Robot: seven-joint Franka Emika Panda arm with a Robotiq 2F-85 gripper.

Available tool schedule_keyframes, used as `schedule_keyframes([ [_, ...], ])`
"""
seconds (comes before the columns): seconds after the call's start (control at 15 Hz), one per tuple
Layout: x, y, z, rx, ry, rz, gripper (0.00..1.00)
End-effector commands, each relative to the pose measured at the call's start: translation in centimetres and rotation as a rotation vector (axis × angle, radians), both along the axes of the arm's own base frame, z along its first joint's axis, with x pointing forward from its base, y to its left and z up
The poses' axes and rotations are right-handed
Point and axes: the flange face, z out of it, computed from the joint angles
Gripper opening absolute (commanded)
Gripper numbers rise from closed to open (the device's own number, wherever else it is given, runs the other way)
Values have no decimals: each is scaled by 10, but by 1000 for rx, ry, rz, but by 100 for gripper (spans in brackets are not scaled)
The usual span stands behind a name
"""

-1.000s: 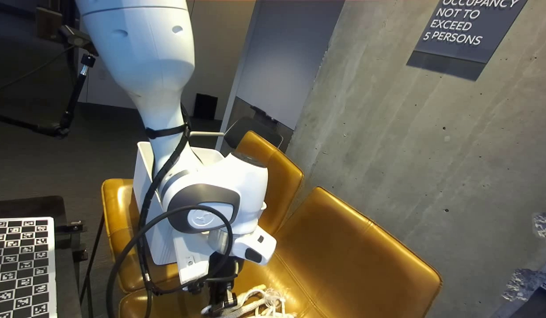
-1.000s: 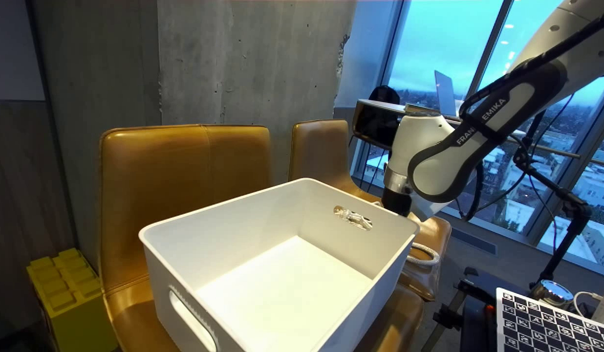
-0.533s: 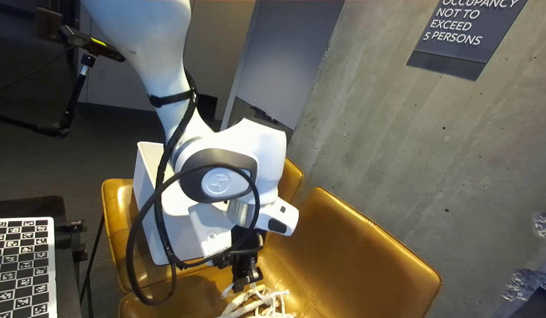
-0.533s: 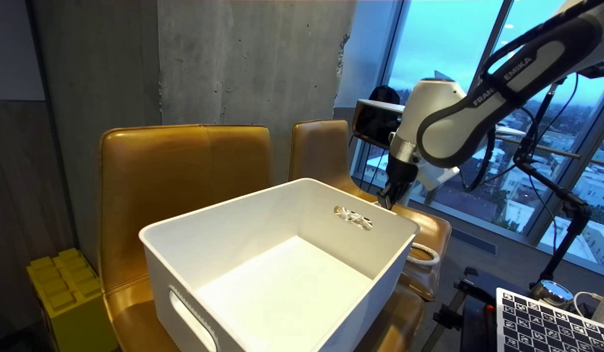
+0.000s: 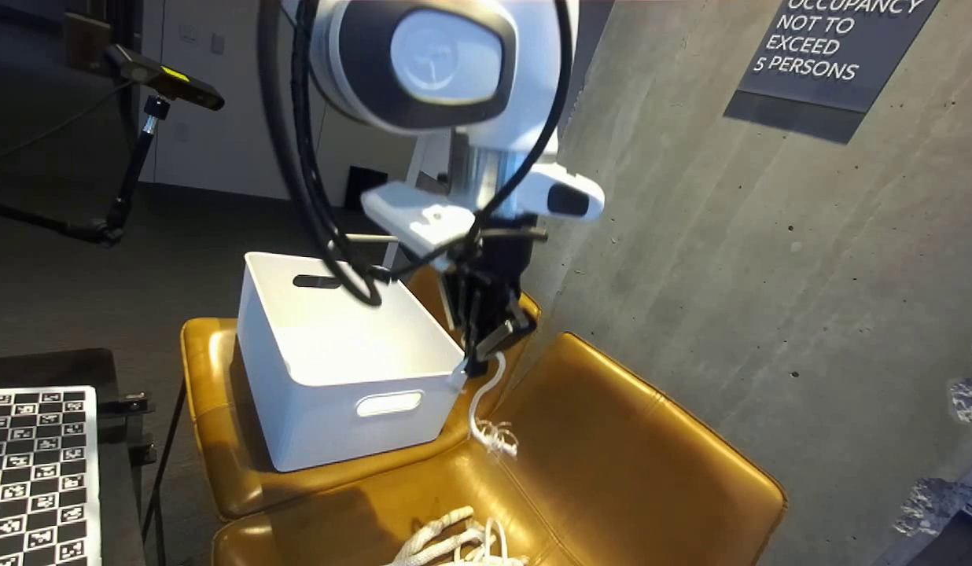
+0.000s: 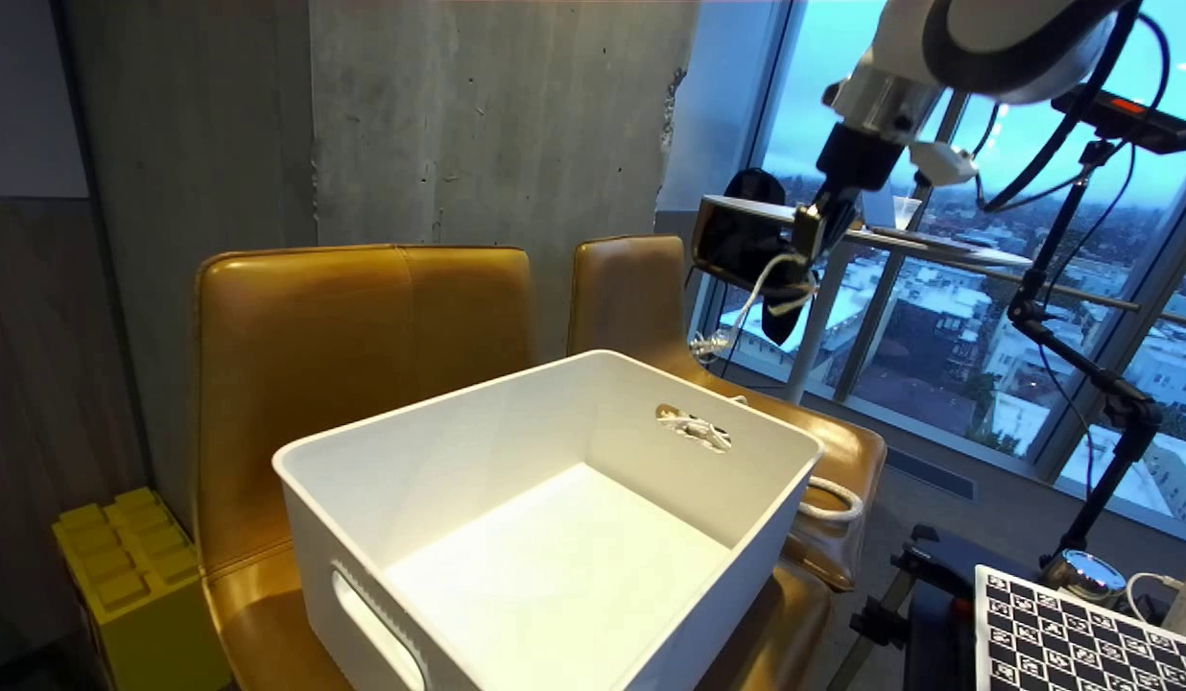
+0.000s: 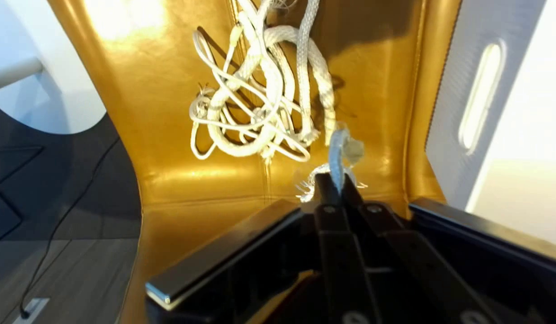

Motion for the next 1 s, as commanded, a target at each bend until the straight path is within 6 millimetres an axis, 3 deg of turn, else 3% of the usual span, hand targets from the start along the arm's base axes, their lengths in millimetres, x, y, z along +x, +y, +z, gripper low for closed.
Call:
schedule_keyframes([
  [0.0,5,39,90,-24,-37,90,1],
  [0.13,16,72,129,-9,-54,150,1],
  [0.2,21,89,137,10,-50,186,1],
  [0.33,32,124,133,26,-22,247,1],
  [0.73,31,224,68,51,92,382,1],
  [0.87,30,245,48,50,117,413,1],
  [0.93,29,250,40,48,130,429,29],
])
